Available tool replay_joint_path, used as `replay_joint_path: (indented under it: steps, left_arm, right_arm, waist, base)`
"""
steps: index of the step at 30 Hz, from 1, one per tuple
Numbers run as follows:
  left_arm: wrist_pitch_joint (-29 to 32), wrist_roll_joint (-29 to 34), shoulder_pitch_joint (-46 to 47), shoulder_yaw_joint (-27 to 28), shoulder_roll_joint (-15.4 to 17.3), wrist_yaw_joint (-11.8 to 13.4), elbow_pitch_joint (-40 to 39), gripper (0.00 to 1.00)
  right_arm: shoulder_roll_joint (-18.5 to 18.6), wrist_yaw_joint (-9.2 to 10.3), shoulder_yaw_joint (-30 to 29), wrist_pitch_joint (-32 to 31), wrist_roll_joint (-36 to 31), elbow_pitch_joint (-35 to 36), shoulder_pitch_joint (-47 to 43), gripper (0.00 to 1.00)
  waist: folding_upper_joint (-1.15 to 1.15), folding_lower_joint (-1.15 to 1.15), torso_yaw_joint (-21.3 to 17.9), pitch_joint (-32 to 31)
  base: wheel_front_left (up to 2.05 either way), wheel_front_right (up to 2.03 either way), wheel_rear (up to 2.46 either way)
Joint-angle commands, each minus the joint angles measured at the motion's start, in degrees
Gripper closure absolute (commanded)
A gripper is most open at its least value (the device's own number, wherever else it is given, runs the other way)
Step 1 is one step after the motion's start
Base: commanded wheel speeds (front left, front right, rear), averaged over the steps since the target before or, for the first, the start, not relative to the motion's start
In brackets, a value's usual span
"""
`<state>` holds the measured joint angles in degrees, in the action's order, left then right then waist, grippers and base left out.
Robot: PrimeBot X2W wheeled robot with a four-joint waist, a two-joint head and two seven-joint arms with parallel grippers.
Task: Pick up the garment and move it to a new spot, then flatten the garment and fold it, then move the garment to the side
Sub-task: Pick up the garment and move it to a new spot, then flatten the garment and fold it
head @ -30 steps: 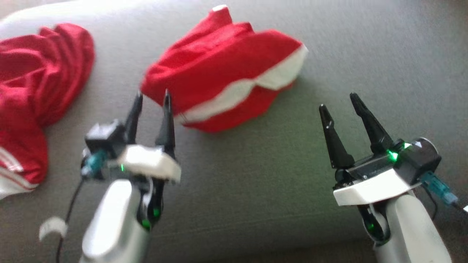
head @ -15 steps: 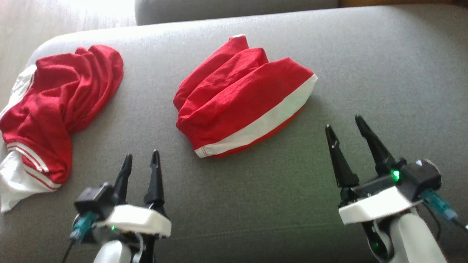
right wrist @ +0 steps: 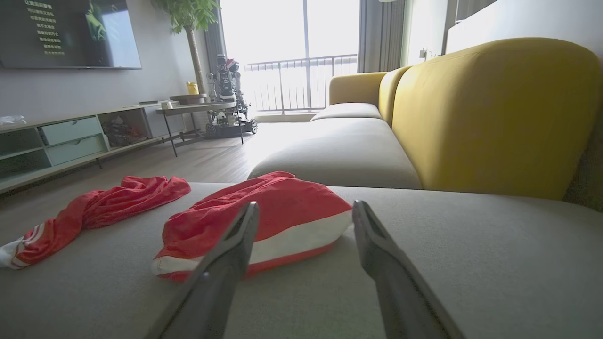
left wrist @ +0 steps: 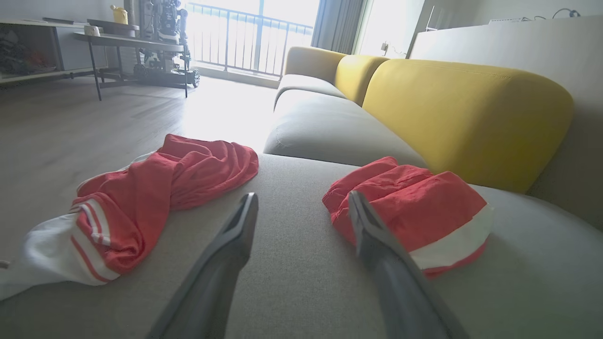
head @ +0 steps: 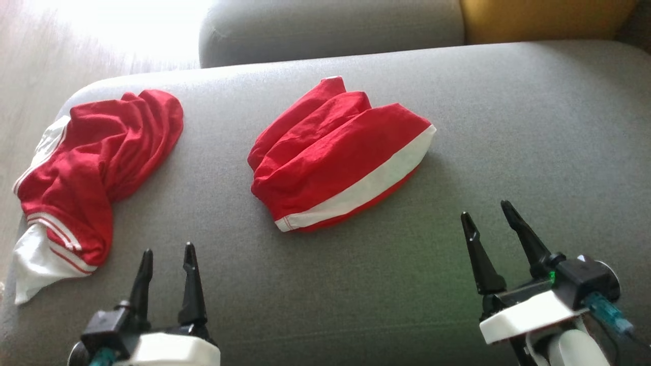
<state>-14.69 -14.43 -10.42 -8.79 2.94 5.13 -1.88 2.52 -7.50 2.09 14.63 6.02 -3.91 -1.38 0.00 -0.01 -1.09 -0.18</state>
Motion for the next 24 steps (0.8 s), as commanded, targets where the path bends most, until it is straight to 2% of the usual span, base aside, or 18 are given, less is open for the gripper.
replay_joint_path:
  steps: [1, 11, 24]
  left_arm:
    - [-0.3, 1.0, 1.3, 1.5, 0.0, 0.5, -2.1, 0.00]
    - [-0.3, 2.4, -0.5, 0.5, -0.1, 2.1, -2.2, 0.00]
    - [-0.3, 1.8, -0.2, 0.1, -0.1, 2.4, -1.5, 0.00]
  right_arm:
    - [0.4, 0.01, 1.1, 0.4, -0.3, 1.7, 1.1, 0.00]
    - [0.4, 0.01, 1.1, 0.4, -0.7, 1.4, 0.5, 0.00]
    - [0.4, 0.01, 1.0, 0.4, -0.1, 1.4, 0.4, 0.00]
  waist:
    - [0.00, 0.01, 0.0, -0.3]
    - [0.00, 0.01, 0.0, -0.9]
    - [0.00, 0.01, 0.3, -0.6]
  base:
    - [0.00, 0.00, 0.00]
    - [0.00, 0.00, 0.00]
    - [0.00, 0.00, 0.00]
